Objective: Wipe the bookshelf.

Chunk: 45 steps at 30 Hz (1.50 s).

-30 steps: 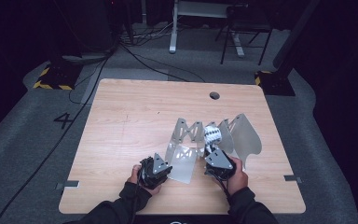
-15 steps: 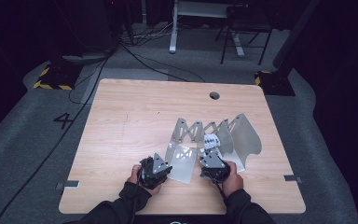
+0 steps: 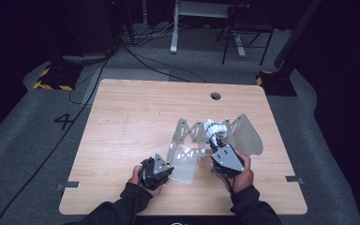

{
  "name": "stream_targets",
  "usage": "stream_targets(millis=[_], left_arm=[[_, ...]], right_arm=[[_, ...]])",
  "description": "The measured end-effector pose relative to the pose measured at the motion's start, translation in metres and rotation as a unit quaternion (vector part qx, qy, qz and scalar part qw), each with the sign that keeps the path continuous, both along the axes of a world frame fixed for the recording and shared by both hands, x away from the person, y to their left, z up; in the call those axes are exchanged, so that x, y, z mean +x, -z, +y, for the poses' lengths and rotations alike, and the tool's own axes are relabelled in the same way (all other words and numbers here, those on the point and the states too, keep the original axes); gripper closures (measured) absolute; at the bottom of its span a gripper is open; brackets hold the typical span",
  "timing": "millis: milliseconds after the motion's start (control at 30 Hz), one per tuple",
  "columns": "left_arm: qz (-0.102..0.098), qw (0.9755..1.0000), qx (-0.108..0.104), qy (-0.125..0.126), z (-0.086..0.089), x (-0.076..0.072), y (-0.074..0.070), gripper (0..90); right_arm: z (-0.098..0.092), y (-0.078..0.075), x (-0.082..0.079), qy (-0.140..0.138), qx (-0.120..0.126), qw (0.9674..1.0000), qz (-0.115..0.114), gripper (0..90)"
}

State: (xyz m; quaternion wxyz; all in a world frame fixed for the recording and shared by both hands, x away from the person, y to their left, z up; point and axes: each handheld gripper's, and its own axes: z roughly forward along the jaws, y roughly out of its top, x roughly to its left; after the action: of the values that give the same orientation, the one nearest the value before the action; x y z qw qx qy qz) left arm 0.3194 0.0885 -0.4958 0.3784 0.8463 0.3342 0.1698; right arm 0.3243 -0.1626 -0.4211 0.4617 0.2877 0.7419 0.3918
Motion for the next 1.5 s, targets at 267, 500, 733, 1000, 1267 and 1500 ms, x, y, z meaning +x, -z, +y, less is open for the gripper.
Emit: stream_targets(millis=[267, 500, 733, 1000, 1267, 1500], left_arm=[[0.0, 1.0, 0.0, 0.0, 0.0, 0.0, 0.0, 75.7], [0.0, 1.0, 0.0, 0.0, 0.0, 0.0, 0.0, 75.7], [0.001, 1.0, -0.001, 0.002, 0.0, 0.0, 0.0, 75.8], [0.001, 1.0, -0.001, 0.001, 0.0, 0.0, 0.0, 75.8], [0.004, 1.0, -0.005, 0.001, 0.0, 0.0, 0.0, 75.7], [0.005, 1.0, -0.005, 0.001, -0.001, 0.0, 0.0, 75.6]], right_arm=[[0.007, 0.026, 0.007, -0.01, -0.029, 0.9984, 0.047, 78.6], [0.013, 0.057, 0.017, -0.019, -0.046, 0.993, 0.107, 78.7], [0.011, 0.078, 0.019, -0.028, -0.051, 0.9873, 0.148, 78.7], [0.005, 0.065, 0.019, -0.029, -0.041, 0.9905, 0.128, 78.7], [-0.013, 0.015, 0.008, -0.029, 0.028, 0.9979, 0.052, 78.6], [-0.019, -0.008, -0.008, -0.028, 0.047, 0.9983, -0.021, 78.6]])
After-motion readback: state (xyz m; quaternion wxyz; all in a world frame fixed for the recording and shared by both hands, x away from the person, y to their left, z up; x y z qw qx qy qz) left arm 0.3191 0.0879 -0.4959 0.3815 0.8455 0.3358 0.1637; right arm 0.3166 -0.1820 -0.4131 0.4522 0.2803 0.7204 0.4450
